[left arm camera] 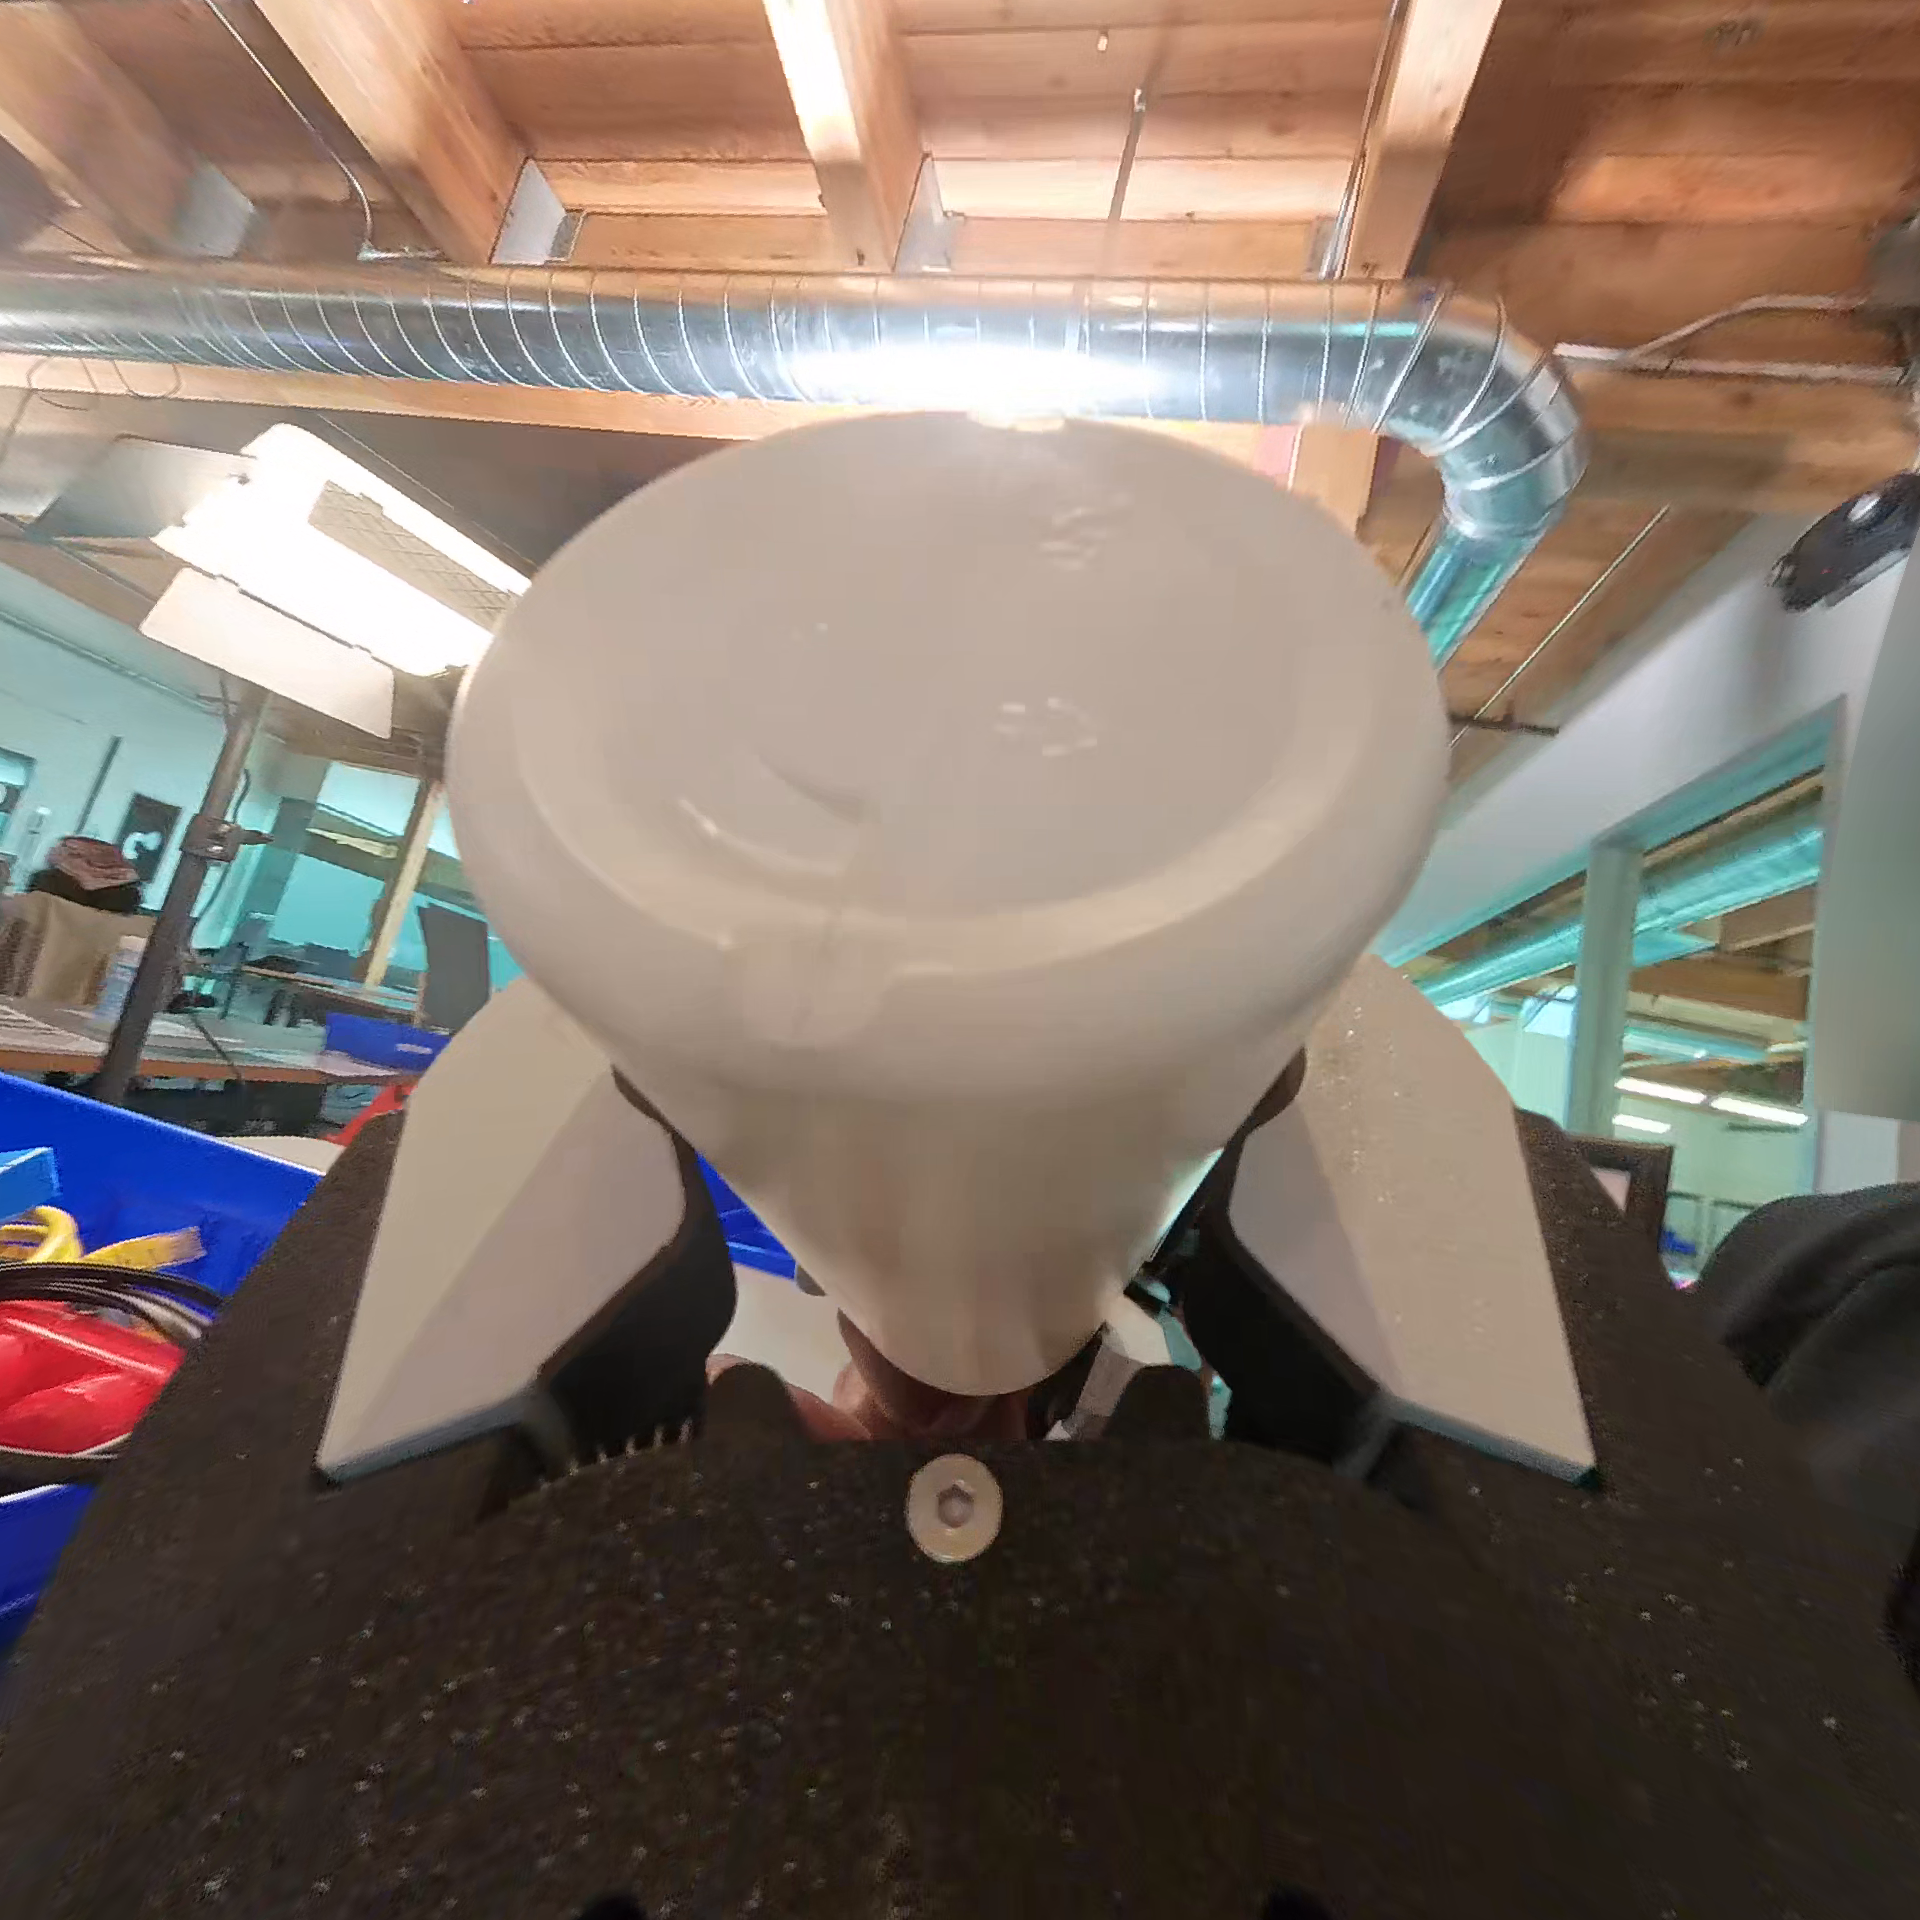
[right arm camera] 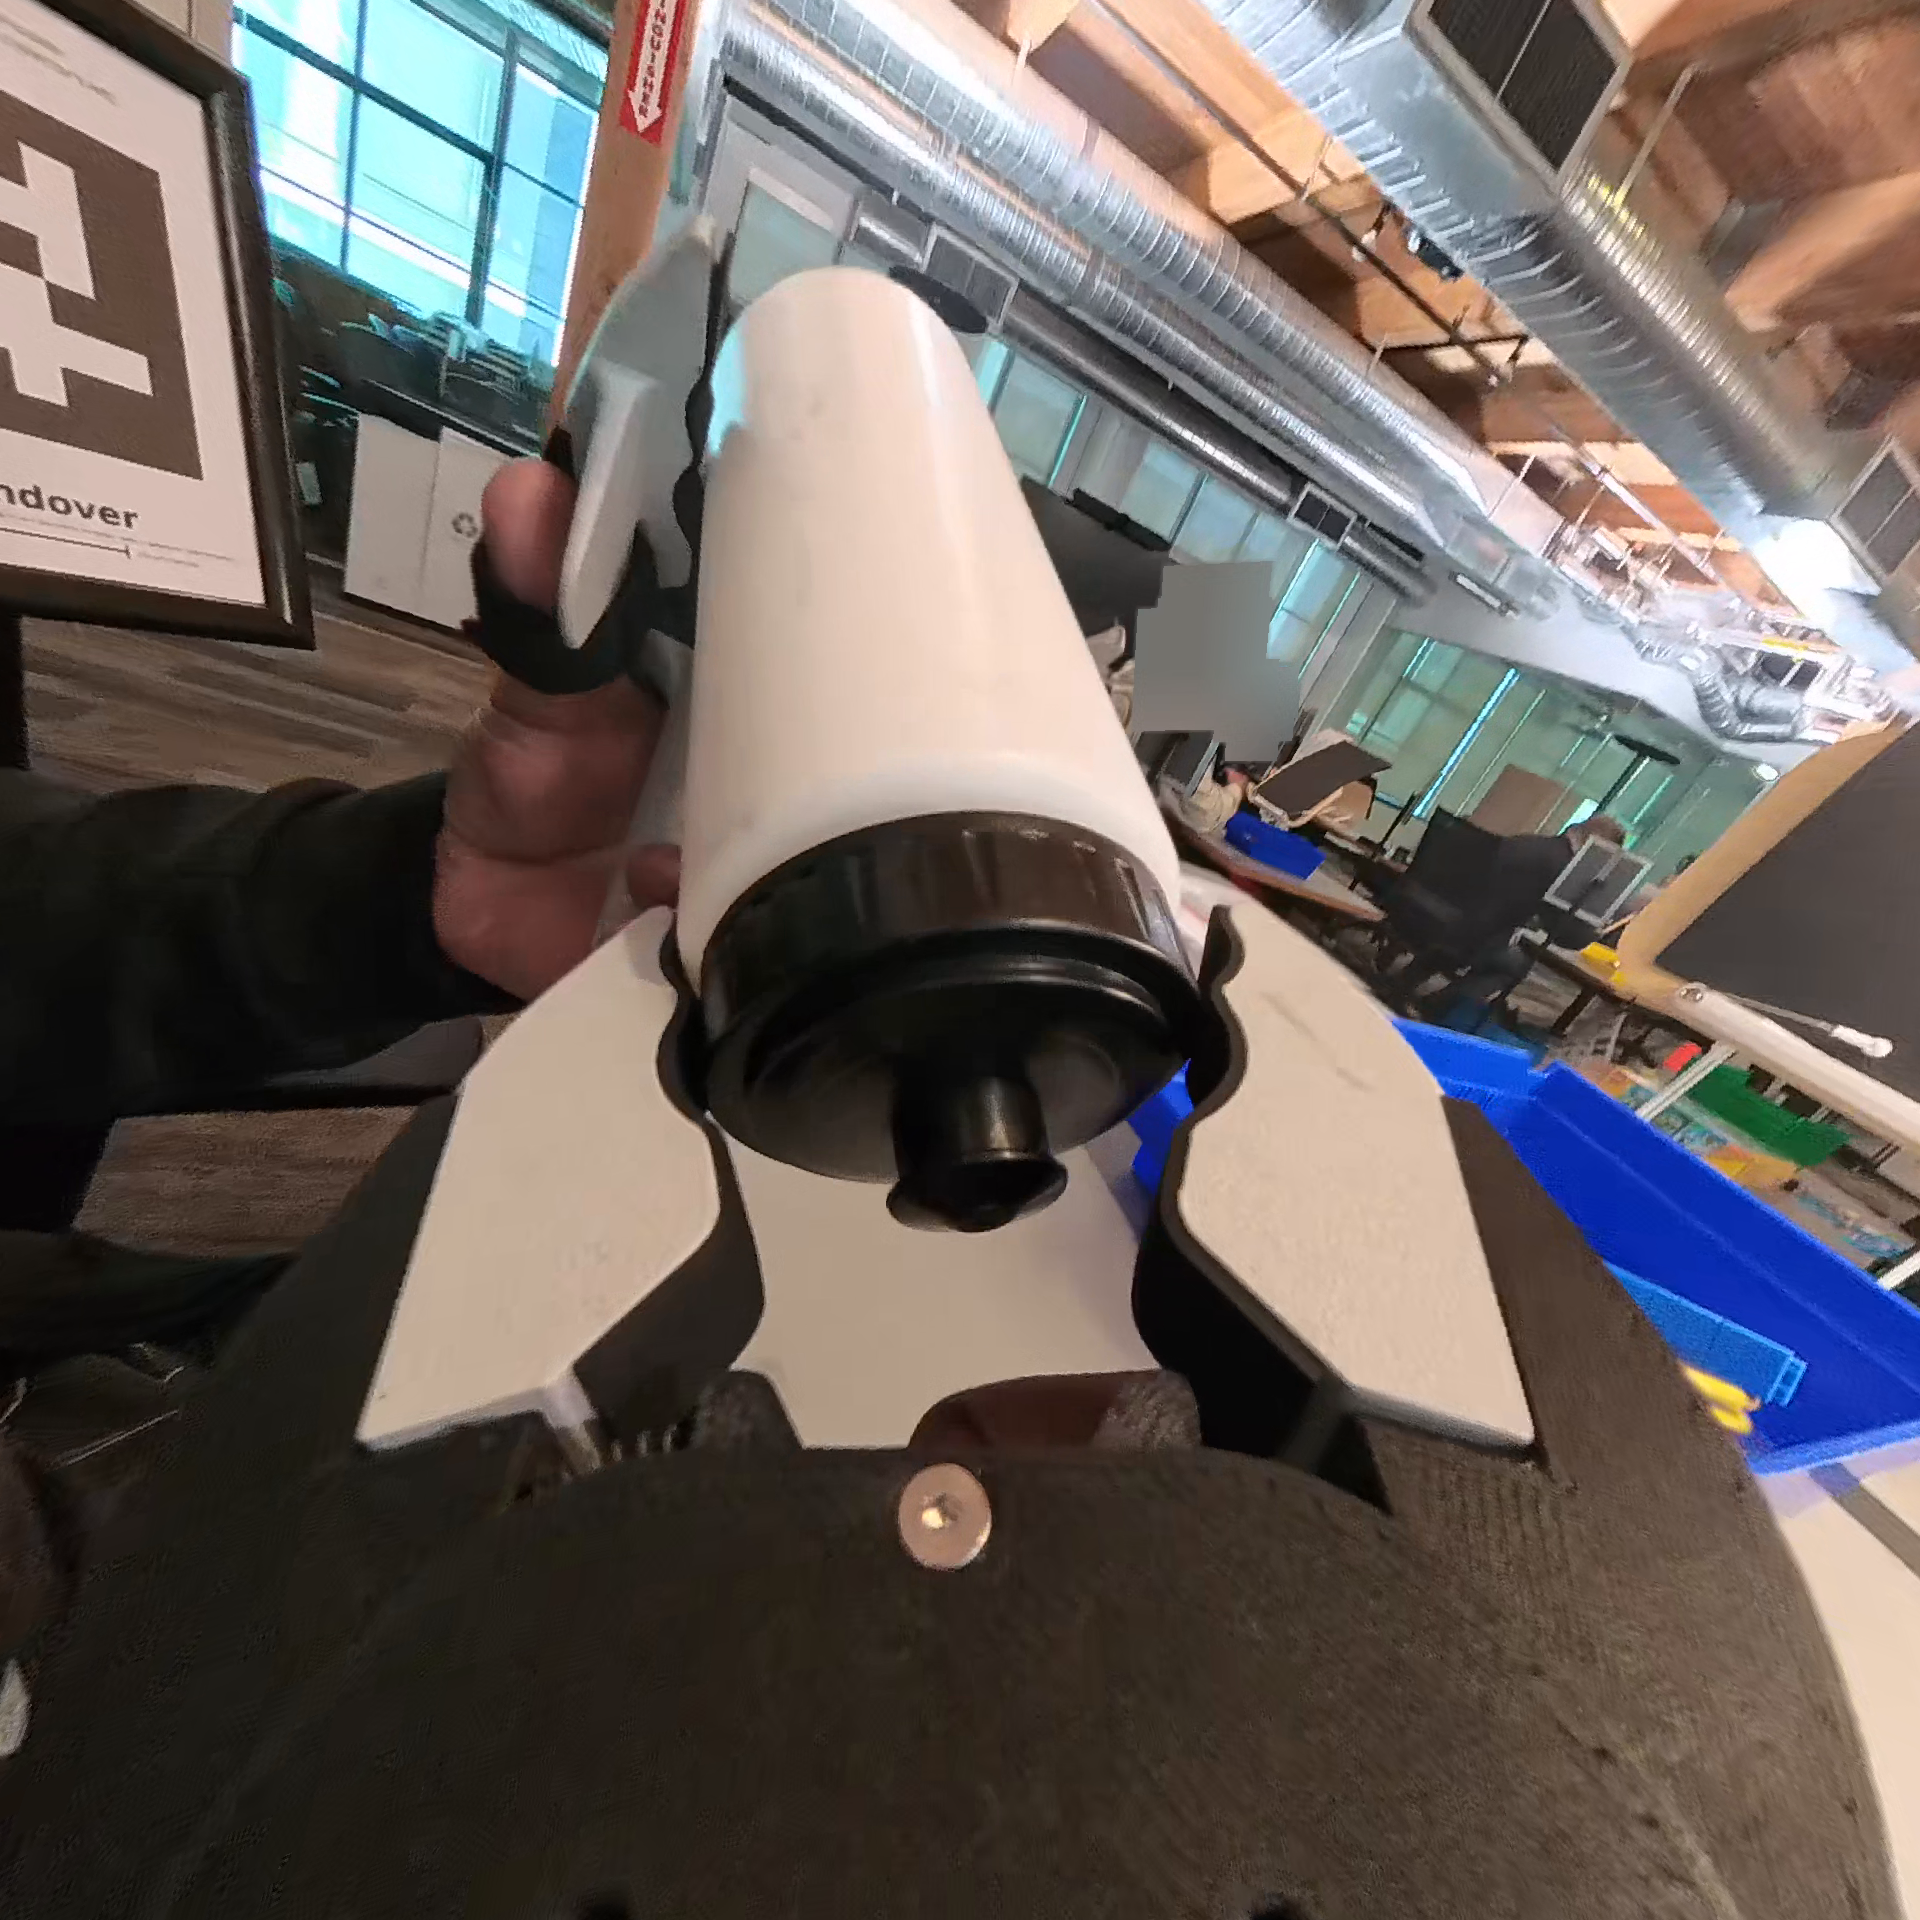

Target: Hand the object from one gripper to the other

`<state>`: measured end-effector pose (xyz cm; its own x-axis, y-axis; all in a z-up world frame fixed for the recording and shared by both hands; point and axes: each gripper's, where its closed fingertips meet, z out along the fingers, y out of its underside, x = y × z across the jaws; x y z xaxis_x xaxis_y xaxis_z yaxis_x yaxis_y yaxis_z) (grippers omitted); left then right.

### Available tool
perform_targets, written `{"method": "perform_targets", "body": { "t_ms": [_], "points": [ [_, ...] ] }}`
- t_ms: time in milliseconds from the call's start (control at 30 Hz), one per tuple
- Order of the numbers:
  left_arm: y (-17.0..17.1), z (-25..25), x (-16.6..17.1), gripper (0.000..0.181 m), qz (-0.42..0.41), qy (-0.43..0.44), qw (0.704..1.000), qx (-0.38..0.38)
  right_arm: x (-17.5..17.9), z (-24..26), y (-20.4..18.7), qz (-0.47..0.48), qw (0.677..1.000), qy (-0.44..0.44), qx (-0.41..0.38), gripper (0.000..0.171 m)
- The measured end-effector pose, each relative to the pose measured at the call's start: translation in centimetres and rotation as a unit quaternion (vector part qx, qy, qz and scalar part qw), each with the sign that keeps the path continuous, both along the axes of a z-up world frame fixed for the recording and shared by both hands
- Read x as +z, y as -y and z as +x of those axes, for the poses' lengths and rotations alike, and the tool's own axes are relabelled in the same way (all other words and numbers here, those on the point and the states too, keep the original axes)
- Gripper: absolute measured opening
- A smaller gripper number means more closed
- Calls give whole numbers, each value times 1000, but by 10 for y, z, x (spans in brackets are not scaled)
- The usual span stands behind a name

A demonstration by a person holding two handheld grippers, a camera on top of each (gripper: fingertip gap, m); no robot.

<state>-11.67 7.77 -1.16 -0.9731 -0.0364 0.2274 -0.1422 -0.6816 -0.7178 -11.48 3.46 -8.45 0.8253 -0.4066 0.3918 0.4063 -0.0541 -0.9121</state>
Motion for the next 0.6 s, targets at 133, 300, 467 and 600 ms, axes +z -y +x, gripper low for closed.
{"method": "perform_targets", "body": {
  "t_ms": [133,300,467,600],
  "points": [
    [5,-2,-3,104,44,51,996,63,-19,12,0,-46,998,-35,-18,92],
    [11,-2,-7,104,108,111,974,166,-40,31,1,-88,992,-63,-64,88],
    [9,5,-10,104,164,176,923,302,-48,37,13,-117,987,-78,-77,81],
    [2,16,-13,104,206,205,875,387,-35,36,25,-95,989,-80,-79,80]
  ]
}}
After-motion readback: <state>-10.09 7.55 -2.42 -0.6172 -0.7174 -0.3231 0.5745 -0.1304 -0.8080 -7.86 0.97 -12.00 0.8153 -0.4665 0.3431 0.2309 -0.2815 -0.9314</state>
